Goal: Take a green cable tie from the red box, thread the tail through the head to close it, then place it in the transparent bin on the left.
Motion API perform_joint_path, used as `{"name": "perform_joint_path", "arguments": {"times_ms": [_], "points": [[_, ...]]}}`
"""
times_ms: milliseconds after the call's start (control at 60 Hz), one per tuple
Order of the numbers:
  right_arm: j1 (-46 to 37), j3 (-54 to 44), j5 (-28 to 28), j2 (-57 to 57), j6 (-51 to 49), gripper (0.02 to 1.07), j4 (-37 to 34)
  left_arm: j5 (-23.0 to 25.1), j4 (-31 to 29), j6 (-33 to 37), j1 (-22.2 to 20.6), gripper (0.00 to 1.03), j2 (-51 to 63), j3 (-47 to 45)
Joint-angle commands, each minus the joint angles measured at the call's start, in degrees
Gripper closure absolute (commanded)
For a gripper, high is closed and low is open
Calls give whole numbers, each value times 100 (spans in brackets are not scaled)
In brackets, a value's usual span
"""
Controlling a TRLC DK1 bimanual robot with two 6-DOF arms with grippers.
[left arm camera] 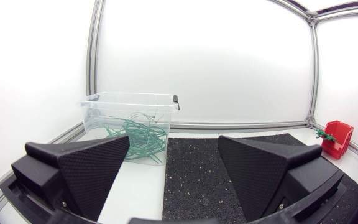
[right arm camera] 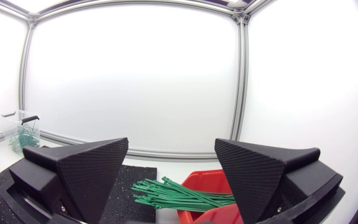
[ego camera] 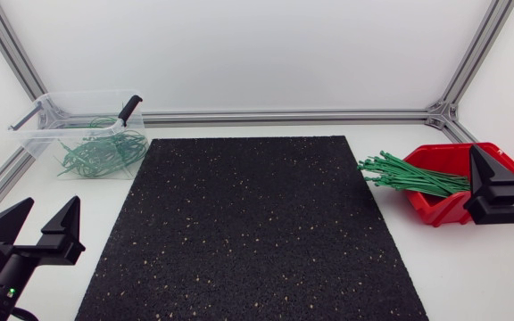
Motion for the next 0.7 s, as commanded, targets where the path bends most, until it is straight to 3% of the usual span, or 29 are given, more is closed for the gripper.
{"name": "perform_joint_path", "arguments": {"times_ms": [0,317,683], "points": [[44,450,61,520,118,5,-102,35,-58,41,-8,4,-47,-244],[-35,2612,69,2656,74,6,-1139,35,-58,41,9,4,-47,-244],[-238,4818,-282,4756,-1051,12,-2897,35,-58,41,27,4,-47,-244]]}}
